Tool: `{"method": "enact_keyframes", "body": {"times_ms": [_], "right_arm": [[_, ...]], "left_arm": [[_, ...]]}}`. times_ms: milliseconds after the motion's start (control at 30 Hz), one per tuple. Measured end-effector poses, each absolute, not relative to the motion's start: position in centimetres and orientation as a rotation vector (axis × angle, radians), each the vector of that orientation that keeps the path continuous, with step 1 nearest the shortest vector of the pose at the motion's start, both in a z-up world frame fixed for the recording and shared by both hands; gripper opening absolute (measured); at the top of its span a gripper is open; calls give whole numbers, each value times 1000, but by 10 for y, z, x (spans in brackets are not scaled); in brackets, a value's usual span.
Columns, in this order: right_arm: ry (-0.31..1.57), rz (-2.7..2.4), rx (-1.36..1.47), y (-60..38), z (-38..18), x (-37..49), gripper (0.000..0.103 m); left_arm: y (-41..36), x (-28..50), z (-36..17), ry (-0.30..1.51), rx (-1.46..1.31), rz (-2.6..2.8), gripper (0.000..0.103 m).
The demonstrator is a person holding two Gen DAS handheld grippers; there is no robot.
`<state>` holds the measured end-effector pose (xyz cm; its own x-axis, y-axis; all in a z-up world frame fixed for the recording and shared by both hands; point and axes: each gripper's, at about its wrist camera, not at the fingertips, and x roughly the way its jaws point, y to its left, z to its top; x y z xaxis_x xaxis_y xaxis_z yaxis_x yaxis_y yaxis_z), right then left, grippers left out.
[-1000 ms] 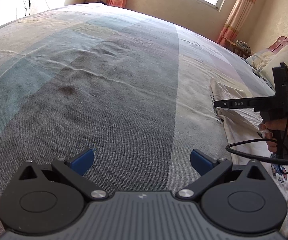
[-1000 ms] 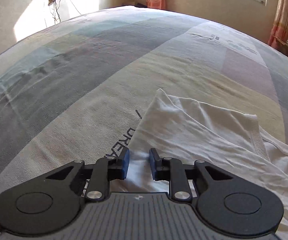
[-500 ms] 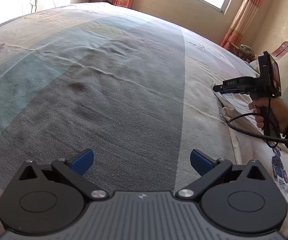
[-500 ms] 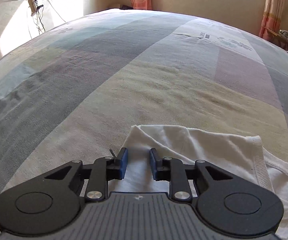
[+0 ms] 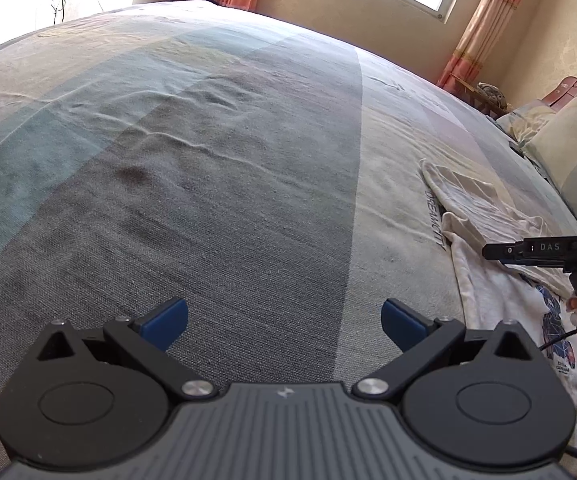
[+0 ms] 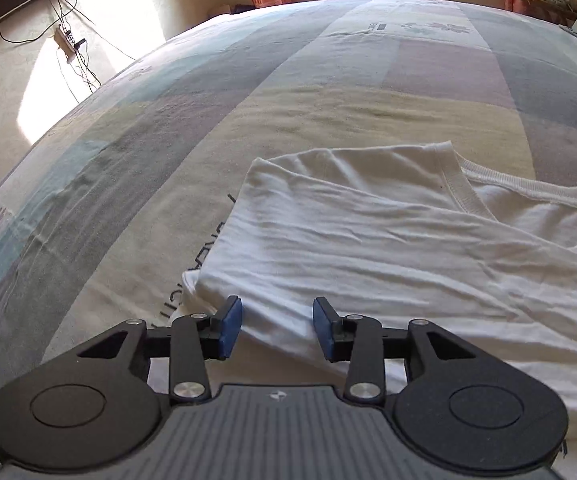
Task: Fold clothes
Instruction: 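Lower the sleeve onto the folded sleeve and open the right gripper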
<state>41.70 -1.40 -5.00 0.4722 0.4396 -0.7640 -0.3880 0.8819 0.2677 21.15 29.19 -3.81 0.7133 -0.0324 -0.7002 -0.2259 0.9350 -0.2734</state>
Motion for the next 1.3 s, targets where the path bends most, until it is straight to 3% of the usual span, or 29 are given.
{"method": "enact_keyframes", "body": {"times_ms": [267,567,767,867,1067,1300], "right_arm": [[868,492,89,-63,-22,343,62],[935,309,138,-147,-35,274,72],[925,274,255,-181,-48,236,74],[916,283,289,-193,-48,229,74],[897,304,374,-218,-50,227,74],[740,317,294,-239,-20,280,75]], "left_arm": [[237,263,-13,738,-300,-123,102],[134,356,-3,678,-217,-396,102],[90,406,-50,827,-193,-357,102],[85,404,-61,851,-134,-323,102],[72,378,-28,849,-116,-332,102],[69,331,-9,833,-172,-285,102]]}}
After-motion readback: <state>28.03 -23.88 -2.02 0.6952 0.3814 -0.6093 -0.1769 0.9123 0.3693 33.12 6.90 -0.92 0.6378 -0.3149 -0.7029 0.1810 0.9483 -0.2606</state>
